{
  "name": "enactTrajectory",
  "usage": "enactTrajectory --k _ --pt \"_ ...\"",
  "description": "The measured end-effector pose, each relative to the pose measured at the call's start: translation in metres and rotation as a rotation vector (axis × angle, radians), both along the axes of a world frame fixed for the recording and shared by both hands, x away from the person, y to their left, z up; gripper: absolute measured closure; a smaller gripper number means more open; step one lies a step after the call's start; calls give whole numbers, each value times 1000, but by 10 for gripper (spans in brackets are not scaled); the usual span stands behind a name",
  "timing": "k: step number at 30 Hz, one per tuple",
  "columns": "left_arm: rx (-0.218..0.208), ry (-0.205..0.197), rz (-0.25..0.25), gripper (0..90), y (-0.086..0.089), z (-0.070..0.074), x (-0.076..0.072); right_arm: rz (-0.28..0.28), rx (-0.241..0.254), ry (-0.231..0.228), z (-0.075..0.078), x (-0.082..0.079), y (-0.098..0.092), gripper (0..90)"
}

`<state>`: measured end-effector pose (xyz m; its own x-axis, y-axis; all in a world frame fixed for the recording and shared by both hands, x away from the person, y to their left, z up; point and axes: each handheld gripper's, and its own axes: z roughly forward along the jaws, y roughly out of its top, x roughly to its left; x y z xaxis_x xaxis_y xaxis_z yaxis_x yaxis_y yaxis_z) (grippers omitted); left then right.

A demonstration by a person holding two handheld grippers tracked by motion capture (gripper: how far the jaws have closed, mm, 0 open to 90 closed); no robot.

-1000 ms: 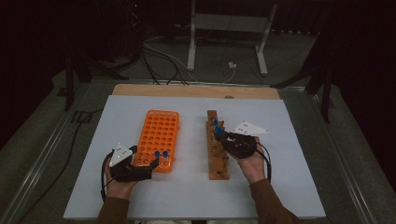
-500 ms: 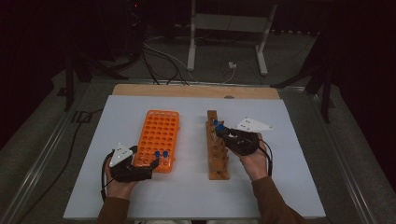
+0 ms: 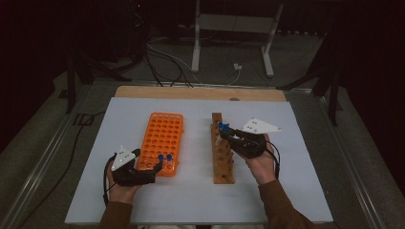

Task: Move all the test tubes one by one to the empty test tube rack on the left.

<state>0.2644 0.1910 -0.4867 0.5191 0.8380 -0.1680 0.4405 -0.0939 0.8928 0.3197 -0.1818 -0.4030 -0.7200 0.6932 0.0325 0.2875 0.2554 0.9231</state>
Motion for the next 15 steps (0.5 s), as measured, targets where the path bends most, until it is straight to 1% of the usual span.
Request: enactTrajectory --k 7,9,15 --pt "-7 -10 15 6 0 1 -1 26 13 -5 6 -3 3 768" --pt "-7 -13 13 6 0 2 -1 33 10 -6 6 -4 5 768" --pt "-1 -20 15 6 0 2 -2 55 8 9 3 -5 12 768"
